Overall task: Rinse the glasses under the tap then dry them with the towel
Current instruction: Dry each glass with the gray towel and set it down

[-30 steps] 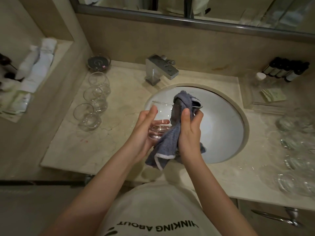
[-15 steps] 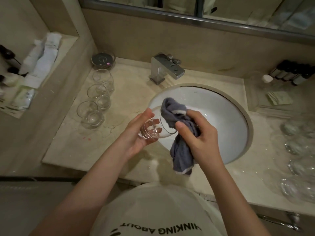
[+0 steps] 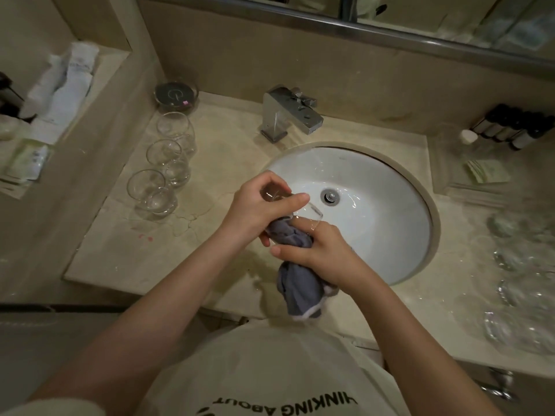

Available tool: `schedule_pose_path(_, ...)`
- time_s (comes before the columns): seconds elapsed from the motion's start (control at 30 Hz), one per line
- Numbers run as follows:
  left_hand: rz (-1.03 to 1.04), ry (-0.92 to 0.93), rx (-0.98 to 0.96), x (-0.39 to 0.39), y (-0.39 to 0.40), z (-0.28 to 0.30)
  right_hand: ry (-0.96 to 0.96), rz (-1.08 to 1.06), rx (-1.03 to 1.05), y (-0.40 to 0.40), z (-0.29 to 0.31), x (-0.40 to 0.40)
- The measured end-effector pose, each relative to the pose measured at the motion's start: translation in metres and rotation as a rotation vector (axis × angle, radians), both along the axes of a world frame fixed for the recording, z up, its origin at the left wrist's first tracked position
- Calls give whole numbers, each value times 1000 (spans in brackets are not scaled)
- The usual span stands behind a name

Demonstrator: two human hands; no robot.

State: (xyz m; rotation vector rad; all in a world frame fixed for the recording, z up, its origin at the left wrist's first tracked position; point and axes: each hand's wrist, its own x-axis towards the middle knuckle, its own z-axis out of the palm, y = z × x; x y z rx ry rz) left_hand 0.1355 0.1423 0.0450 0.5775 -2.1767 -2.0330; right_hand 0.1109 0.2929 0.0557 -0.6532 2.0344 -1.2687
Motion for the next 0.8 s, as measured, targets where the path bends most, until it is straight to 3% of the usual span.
schedule_pose_path(0.1,-7,234,-99,2,-4,-8,-391,-28,-227,1,2,-1)
schedule_pose_path(0.17,-13,290,-156,-1,-8,-9,-516,-74,-288,-3,2,1)
schedule_pose_path(0.23,-54,120,-129,-6,-16,-2,-480,-147,-312,-8,0,4)
schedule_pose_path(0.33,-198,-321,-61,-10,-25,18,-303,-198,-312,-14,-1,11)
schedule_pose_path(0.37,-209,-369,-89,-11,-26,18,-284,-201,-316,-16,-1,12)
schedule_pose_path(0.43,-174,-289,-168,-11,-27,12,-355,-216,-352,-20,0,15)
schedule_pose_path(0.53,-148,28,-59,-7,-28,0,-770,-271,-494,-21,5,12)
schedule_pose_path(0.6,-209,175,-37,-4,-30,-3,-903,-314,-535,-18,8,9)
schedule_pose_path(0.67,-259,122,-44,-4,-32,1,-805,-312,-524,-17,7,9)
schedule_pose_path(0.8,-230,-312,21,-14,-34,17,-189,-205,-332,-19,-3,13)
